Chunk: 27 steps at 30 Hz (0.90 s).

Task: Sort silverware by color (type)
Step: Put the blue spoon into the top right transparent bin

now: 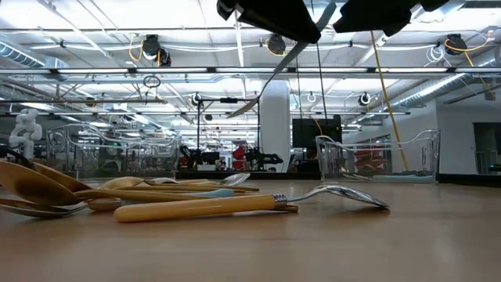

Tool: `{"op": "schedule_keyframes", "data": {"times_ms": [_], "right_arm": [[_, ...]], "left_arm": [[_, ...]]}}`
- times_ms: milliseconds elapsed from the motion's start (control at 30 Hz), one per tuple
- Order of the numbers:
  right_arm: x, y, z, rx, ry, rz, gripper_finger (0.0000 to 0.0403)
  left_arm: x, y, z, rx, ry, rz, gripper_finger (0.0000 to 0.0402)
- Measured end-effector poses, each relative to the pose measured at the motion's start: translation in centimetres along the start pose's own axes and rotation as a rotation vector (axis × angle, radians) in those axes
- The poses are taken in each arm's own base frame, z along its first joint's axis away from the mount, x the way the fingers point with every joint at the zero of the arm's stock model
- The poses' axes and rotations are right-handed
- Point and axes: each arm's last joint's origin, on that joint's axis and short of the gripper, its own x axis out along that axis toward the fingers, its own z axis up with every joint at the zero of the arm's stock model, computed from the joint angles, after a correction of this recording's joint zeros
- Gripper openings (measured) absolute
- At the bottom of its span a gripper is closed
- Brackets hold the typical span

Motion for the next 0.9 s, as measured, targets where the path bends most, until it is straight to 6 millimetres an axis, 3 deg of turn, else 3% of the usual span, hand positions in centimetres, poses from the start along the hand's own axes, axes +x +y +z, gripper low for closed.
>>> {"op": "schedule_keyframes", "data": {"times_ms": [367,900], "right_arm": [[0.0,0.0,0.1,-0.005,-0.006,0.002,0.0160],[1.9,0.1,0.2,0.001,-0.034,0.035,0.0149]], "left_arm": [[0.2,-0.5,-0.1,0.001,-0.012,-0.005,0.0040],[0.1,-0.5,-0.2,0.011,-0.007,-0.005,0.0039]]}}
